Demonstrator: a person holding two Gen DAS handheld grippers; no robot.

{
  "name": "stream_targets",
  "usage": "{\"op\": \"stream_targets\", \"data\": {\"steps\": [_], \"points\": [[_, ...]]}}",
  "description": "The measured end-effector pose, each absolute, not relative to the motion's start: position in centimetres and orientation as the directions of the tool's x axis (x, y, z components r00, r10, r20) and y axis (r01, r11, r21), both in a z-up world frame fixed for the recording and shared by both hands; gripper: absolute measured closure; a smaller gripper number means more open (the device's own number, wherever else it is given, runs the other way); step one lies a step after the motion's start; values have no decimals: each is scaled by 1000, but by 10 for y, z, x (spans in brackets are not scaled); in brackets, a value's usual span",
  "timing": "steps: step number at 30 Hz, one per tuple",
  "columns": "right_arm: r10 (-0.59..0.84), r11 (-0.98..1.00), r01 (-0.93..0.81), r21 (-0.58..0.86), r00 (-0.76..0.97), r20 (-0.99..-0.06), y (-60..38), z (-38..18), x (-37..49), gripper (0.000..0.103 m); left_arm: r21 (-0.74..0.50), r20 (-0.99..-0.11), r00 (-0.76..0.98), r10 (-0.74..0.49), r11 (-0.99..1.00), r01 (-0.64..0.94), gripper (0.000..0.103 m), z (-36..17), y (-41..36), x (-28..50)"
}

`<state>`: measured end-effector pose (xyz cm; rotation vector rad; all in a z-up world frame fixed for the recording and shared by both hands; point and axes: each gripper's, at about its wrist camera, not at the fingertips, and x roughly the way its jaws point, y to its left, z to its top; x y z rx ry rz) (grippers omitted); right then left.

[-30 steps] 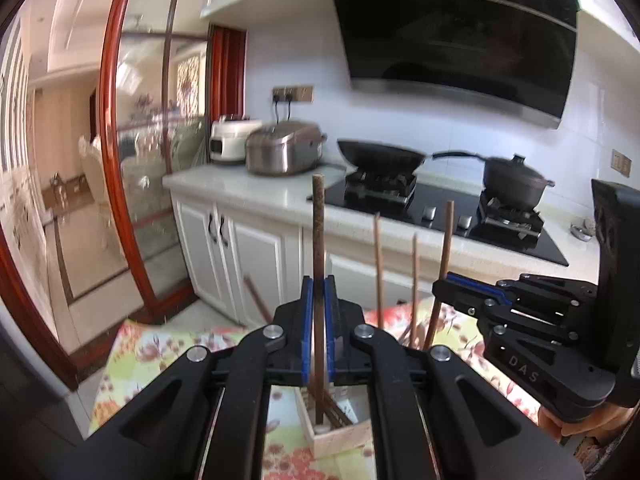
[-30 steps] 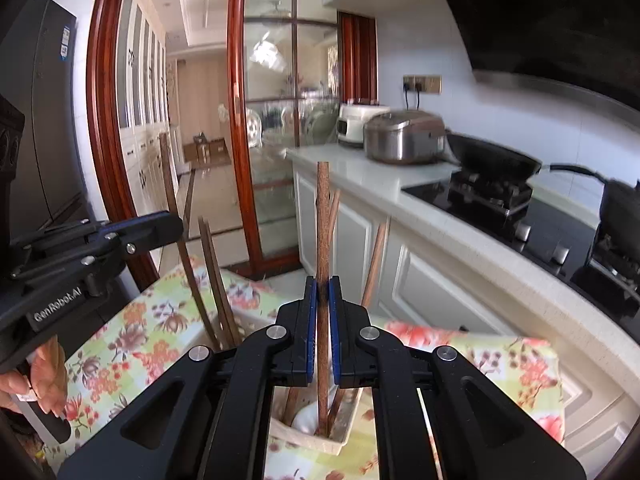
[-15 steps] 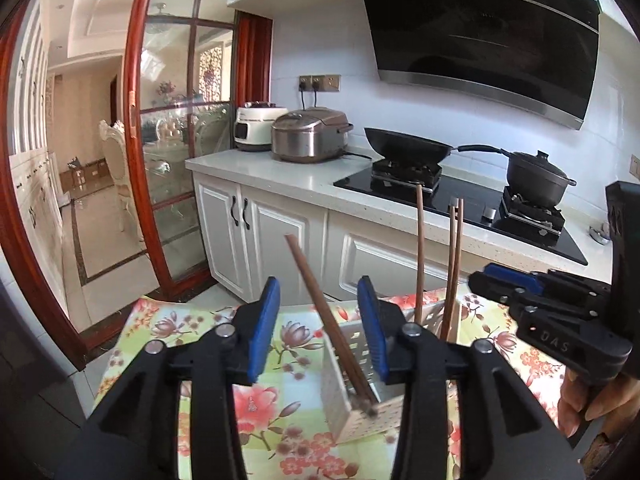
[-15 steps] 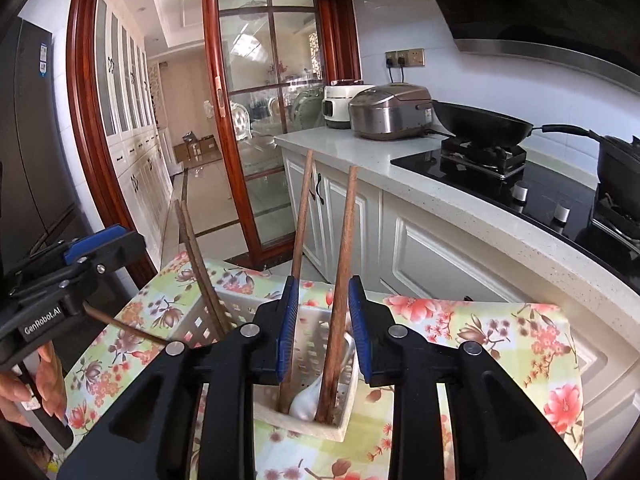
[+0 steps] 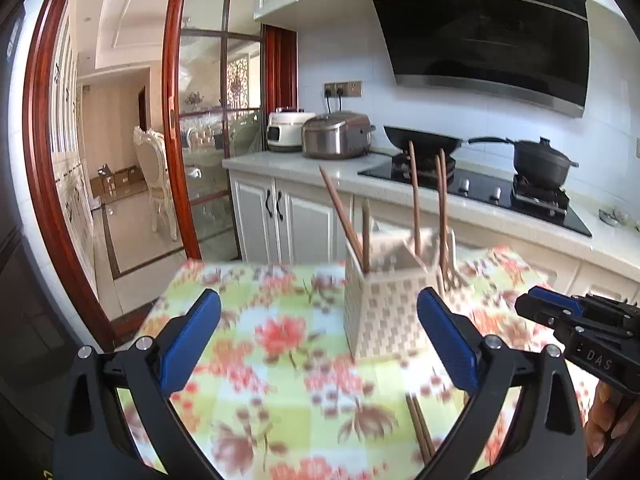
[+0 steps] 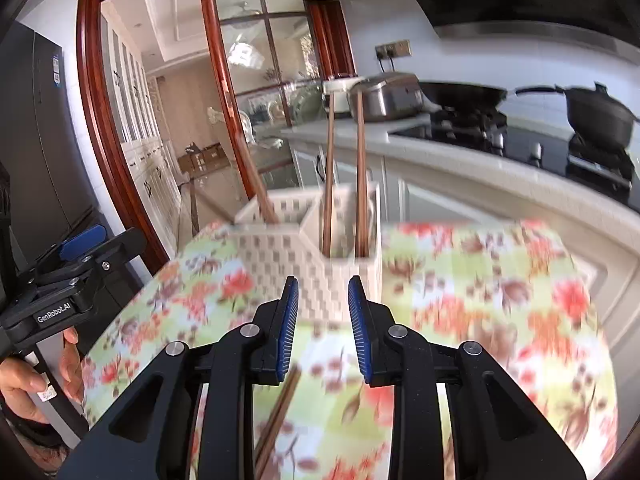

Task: Organize utensils
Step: 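Withdraw both open tools from the caddy, then move both open tools down over the last brown chopsticks on the table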

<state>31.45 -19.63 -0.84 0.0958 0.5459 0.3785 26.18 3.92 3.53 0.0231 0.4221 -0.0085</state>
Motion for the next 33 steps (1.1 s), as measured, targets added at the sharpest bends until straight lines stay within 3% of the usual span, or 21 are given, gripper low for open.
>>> {"op": "stream_targets", "data": {"steps": [2, 5, 23, 33], "points": [[374, 928, -318, 196, 779, -504, -196, -22, 301, 76, 24, -421, 907, -6, 1000, 18, 6, 24, 37, 248], [378, 926, -314, 210, 768, -516, -197, -38, 286, 65, 21, -442, 897, -9, 1000, 20, 5, 6, 35, 229], [379, 923, -317, 217, 664, -645, -186, -104, 267, 65, -54, -593, 800, -87, 996, 68, 5, -81, 46, 190], [353, 932, -301, 199, 640, -683, -156, -111, 281, 90, -11, -559, 828, -52, 998, 55, 5, -80, 44, 181]]}}
